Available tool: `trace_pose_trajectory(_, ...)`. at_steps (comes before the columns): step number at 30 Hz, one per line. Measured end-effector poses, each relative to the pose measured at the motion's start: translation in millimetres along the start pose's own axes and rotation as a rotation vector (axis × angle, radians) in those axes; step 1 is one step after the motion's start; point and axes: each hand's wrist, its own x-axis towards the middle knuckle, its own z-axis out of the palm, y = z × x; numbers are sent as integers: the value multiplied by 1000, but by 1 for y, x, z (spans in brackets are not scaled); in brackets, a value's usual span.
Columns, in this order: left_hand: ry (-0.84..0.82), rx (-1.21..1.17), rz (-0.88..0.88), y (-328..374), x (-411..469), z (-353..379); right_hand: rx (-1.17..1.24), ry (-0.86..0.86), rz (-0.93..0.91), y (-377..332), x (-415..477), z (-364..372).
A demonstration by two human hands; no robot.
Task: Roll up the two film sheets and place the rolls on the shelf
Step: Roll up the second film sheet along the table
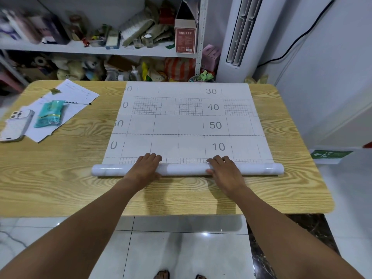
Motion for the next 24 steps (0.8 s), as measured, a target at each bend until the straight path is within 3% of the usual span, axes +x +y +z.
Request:
trace_pose_trajectory(15, 65, 13, 44, -5, -5, 8, 5, 23, -21, -2, 3, 2)
trace_pose_trajectory(24, 69, 74, 79, -4, -6, 2, -168, 37, -46, -1, 2, 4)
